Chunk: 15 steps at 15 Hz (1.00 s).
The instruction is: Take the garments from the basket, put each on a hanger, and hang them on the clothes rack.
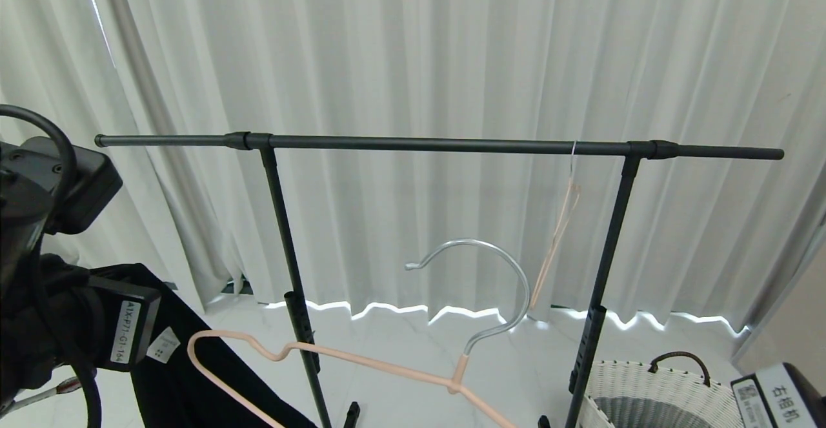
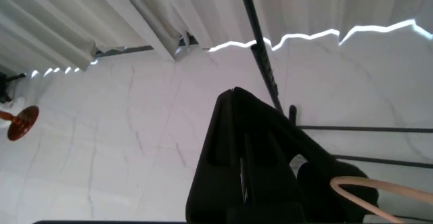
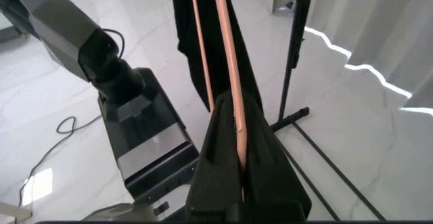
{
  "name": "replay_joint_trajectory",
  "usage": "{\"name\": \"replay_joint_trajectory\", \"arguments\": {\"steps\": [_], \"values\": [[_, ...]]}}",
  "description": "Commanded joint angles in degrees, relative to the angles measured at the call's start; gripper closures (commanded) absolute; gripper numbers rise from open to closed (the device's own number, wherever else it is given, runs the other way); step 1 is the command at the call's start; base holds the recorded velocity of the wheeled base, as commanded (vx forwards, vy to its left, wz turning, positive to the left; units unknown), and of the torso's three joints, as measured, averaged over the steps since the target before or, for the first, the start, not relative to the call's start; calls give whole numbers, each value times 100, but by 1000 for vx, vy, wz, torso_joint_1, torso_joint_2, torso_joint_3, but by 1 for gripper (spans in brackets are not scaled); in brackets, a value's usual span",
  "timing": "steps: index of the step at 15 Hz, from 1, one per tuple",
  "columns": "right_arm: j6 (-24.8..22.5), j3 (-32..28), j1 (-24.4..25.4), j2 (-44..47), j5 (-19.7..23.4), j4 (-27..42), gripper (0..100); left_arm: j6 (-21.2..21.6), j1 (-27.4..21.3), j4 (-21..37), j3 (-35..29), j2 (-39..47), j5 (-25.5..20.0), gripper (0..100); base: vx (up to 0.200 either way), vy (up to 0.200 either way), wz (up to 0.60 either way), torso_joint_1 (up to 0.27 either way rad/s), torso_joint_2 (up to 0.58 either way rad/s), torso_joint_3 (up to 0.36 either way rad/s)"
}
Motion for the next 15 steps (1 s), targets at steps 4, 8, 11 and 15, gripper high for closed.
{"name": "replay_joint_trajectory", "arguments": {"steps": [4,8,11,15], "values": [[-2,-82,1,21,127,-7,100,-91,-158,-4,-22,60,51,100,0,0,0,0,0,0],[-2,-319,-7,337,267,-103,100,-328,-572,5,-40,69,95,100,0,0,0,0,0,0],[-19,-319,-183,399,267,-218,100,-328,-580,5,-31,60,192,100,0,0,0,0,0,0],[-28,-354,-227,390,267,-270,100,-328,-572,5,-13,60,209,100,0,0,0,0,0,0]]}}
